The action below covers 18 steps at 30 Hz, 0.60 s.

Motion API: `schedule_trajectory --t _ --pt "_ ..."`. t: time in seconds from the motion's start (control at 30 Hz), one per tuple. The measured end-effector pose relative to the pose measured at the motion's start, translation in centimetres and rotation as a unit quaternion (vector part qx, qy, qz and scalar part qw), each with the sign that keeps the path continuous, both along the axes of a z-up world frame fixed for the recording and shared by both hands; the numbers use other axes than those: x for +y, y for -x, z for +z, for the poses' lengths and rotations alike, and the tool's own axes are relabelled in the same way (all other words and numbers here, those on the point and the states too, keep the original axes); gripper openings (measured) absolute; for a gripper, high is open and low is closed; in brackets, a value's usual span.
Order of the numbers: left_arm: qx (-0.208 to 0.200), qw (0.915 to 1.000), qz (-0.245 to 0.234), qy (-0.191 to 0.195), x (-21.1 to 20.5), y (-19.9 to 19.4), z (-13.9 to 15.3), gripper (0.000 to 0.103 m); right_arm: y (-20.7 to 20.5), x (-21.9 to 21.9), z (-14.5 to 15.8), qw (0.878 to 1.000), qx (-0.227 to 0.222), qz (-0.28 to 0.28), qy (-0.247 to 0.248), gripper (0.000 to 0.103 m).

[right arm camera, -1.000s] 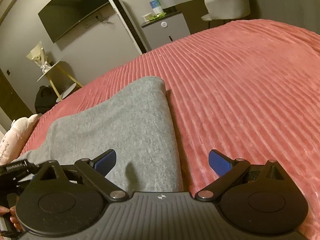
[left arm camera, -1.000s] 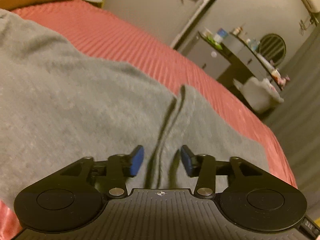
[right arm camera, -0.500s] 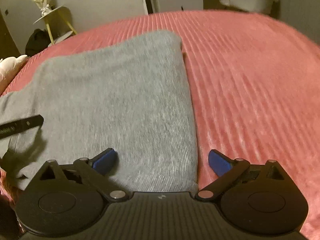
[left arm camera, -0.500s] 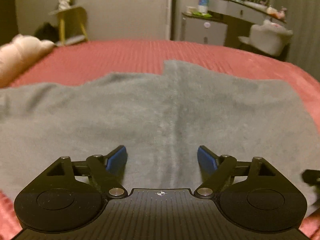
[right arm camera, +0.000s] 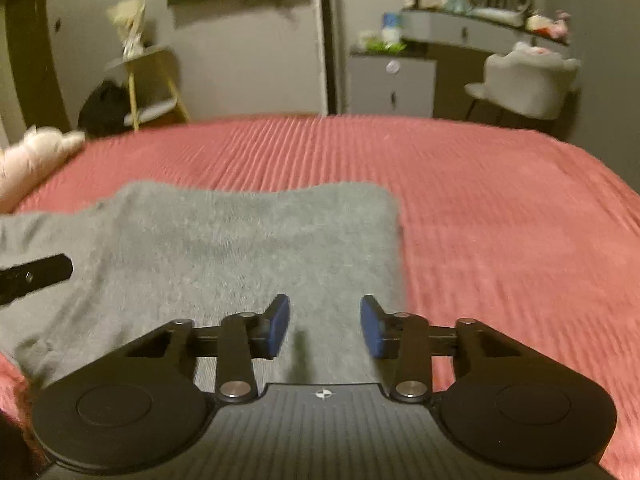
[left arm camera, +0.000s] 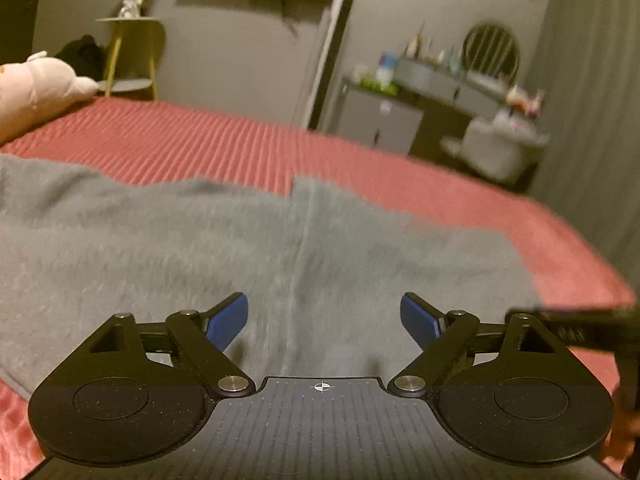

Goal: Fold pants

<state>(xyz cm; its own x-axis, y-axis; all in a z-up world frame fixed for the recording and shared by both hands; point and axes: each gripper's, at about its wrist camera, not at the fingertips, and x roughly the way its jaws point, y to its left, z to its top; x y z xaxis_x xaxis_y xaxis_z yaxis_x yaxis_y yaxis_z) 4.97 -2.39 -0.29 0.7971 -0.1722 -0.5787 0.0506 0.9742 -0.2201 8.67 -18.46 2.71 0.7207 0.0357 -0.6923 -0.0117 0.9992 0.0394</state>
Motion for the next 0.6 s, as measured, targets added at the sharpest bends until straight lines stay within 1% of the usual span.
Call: schedule_trajectory --t 0.07,0.1,0.13,0.2,0.23,0.3,0.33,0.37,0.4,0.47,0.5,0.53,0.57,0.6 --pt "0.027 0.9991 0.019 -0.028 -0.1 -0.9 -0.8 0.089 -2.1 0.7 -1.4 0.999 0.021 0.006 0.030 0.038" --pt "0.037 0.9983 0.031 -0.033 0.1 -1.3 -1.3 0.088 -3.0 0.9 -1.6 0.999 0.018 0.005 0.036 0.039" --pt "0.046 0.9975 0.047 -0.026 0.7 -1.7 -1.6 0.088 -3.8 1.2 -1.4 0.999 0.014 0.001 0.037 0.039" --pt "0.058 0.9955 0.073 0.012 2.3 -2.1 -1.9 0.088 -5.7 1.1 -0.8 0.999 0.013 -0.015 0.029 0.041" --pt "0.059 0.9935 0.088 0.043 3.5 -2.3 -2.0 0.088 -6.7 1.0 -0.5 0.999 0.015 -0.029 0.022 0.042" --pt "0.054 0.9867 0.116 0.100 5.8 -2.5 -2.0 0.089 -7.9 0.8 -0.2 0.998 0.016 -0.060 0.005 0.047" --pt "0.052 0.9826 0.132 0.120 6.5 -2.4 -1.8 0.089 -8.1 0.9 -0.3 0.997 0.017 -0.071 0.000 0.049" --pt "0.051 0.9784 0.148 0.135 7.5 -2.4 -1.8 0.089 -8.1 1.3 -0.5 0.997 0.019 -0.075 -0.001 0.055" --pt "0.054 0.9735 0.166 0.148 8.7 -2.3 -1.8 0.089 -7.7 2.0 -0.8 0.997 0.015 -0.073 0.005 0.058" --pt "0.049 0.9618 0.204 0.176 11.3 -1.7 -1.4 0.090 -6.1 3.7 -1.1 0.999 0.004 -0.047 0.018 0.058" --pt "0.047 0.9585 0.216 0.180 12.4 -1.4 -1.2 0.092 -5.4 4.4 -1.5 0.999 0.007 -0.030 0.013 0.062" --pt "0.042 0.9560 0.231 0.176 14.0 -1.1 -0.9 0.095 -4.1 5.1 -1.9 1.000 0.005 -0.013 0.011 0.065" --pt "0.037 0.9542 0.247 0.164 15.3 -0.7 -0.7 0.096 -2.8 5.7 -2.1 1.000 -0.003 0.001 0.015 0.069" --pt "0.038 0.9515 0.265 0.151 16.8 -0.5 -0.7 0.096 -1.3 6.1 -2.5 1.000 -0.012 0.018 0.015 0.069"
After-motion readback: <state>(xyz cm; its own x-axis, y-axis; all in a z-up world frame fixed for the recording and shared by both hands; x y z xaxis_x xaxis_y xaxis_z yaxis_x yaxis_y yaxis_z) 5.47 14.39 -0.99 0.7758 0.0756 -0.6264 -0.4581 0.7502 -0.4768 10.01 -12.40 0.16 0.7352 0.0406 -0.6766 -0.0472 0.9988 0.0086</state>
